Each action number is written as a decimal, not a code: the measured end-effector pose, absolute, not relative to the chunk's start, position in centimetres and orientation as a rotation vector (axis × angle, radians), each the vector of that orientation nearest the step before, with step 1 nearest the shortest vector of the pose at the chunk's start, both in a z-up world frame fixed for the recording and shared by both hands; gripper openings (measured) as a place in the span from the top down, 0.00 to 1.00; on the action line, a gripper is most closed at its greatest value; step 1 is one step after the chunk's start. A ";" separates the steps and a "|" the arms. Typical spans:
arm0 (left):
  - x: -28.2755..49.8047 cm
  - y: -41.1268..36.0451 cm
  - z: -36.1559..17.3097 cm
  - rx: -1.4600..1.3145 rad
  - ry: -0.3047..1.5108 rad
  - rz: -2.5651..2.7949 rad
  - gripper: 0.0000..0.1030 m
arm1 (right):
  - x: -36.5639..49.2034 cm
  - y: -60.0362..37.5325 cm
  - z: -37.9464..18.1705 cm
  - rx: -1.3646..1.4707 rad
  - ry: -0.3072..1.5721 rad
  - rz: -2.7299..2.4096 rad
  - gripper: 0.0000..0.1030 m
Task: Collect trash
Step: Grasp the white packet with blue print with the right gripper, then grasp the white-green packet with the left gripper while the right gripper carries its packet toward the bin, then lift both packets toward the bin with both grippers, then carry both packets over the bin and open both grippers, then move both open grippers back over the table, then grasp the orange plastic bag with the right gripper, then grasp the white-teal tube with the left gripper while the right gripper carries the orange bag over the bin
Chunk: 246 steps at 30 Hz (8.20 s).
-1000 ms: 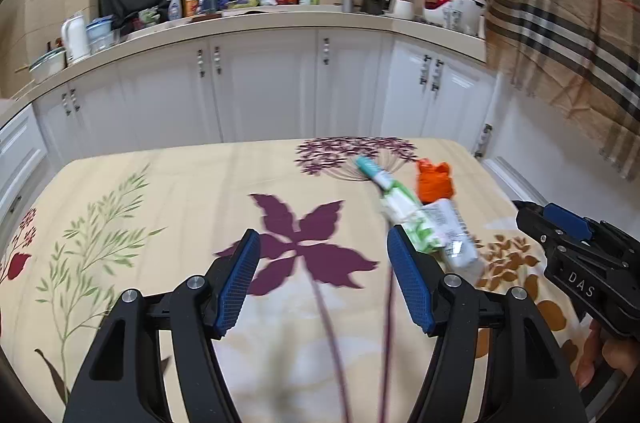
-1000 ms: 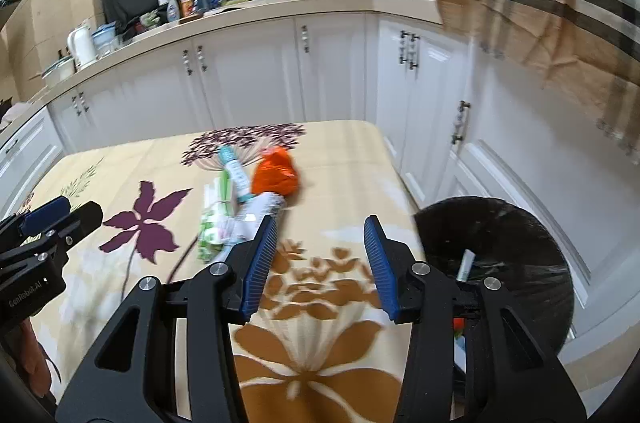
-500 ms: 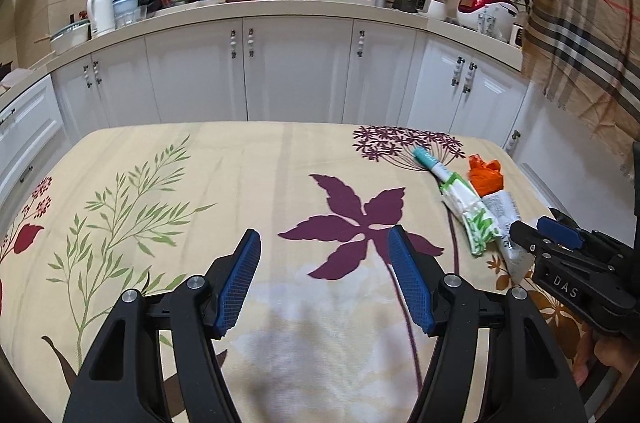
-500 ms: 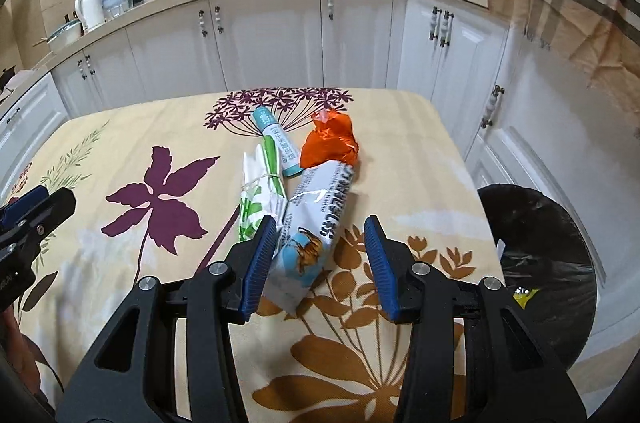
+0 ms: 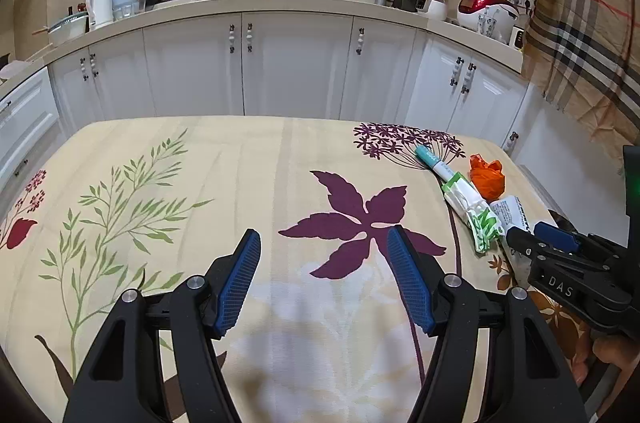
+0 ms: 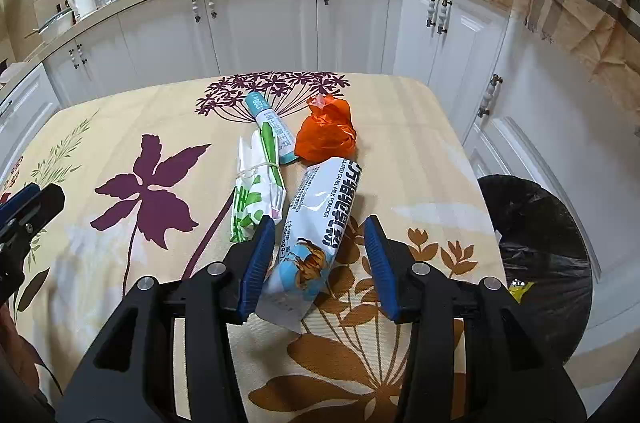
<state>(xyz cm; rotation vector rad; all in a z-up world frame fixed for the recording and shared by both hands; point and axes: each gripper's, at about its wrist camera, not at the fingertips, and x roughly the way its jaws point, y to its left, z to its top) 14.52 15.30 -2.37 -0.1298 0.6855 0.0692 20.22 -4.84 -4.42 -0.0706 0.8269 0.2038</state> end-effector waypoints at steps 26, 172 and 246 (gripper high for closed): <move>14.6 14.5 -2.6 -0.137 0.699 0.048 0.38 | 19.0 -5.4 -4.7 -0.054 0.832 0.230 0.73; 19.9 -7.1 -2.0 0.103 0.683 -0.208 0.34 | 19.0 -24.5 -3.1 0.068 0.672 -0.108 0.25; 31.0 2.1 -5.9 0.033 0.881 0.040 0.30 | 25.0 -18.9 -4.3 0.024 0.751 0.051 0.61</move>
